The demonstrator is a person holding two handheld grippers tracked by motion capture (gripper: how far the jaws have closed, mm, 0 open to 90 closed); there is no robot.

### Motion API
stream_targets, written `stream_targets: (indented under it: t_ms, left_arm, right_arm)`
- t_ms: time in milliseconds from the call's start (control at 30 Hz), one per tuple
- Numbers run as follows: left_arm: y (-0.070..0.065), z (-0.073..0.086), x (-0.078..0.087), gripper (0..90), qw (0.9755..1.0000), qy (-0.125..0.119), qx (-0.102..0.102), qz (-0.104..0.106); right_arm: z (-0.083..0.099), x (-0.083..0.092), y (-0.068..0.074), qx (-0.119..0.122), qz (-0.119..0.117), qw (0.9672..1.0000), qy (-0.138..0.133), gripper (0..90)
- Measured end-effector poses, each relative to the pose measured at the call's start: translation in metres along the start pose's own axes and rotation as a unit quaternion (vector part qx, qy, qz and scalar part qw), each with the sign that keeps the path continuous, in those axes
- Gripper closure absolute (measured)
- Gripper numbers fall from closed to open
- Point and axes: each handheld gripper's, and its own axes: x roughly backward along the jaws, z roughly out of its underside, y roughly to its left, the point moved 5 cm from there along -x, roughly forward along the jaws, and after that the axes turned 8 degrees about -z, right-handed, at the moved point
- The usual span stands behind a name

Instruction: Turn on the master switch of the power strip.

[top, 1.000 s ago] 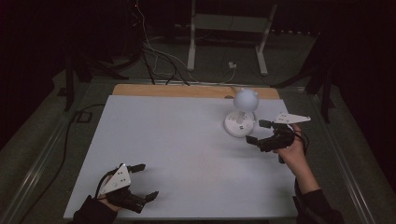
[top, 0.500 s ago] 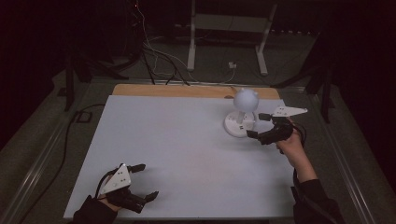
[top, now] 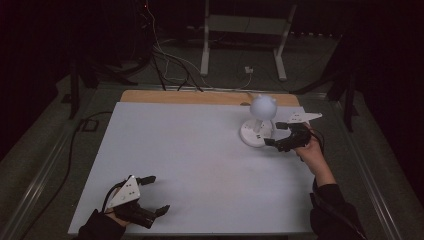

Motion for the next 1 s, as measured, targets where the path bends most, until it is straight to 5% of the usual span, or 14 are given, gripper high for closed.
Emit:
stream_targets:
  t_ms: [400, 567, 1000]
  left_arm:
    - [0.000, 0.000, 0.000, 0.2, 1.0000, 0.001, 0.001, 0.000]
    - [0.000, 0.001, -0.001, 0.2, 1.0000, 0.003, 0.002, 0.001]
    - [0.000, 0.000, -0.001, 0.2, 1.0000, 0.002, 0.005, 0.001]
  right_arm:
    - [0.011, -0.005, -0.015, -0.011, -0.009, 0.9999, 0.006, 29.5]
    - [0.016, -0.012, -0.021, -0.014, 0.024, 0.9994, 0.020, 42.2]
    - [0.021, -0.014, -0.030, -0.007, 0.049, 0.9980, 0.039, 66.4]
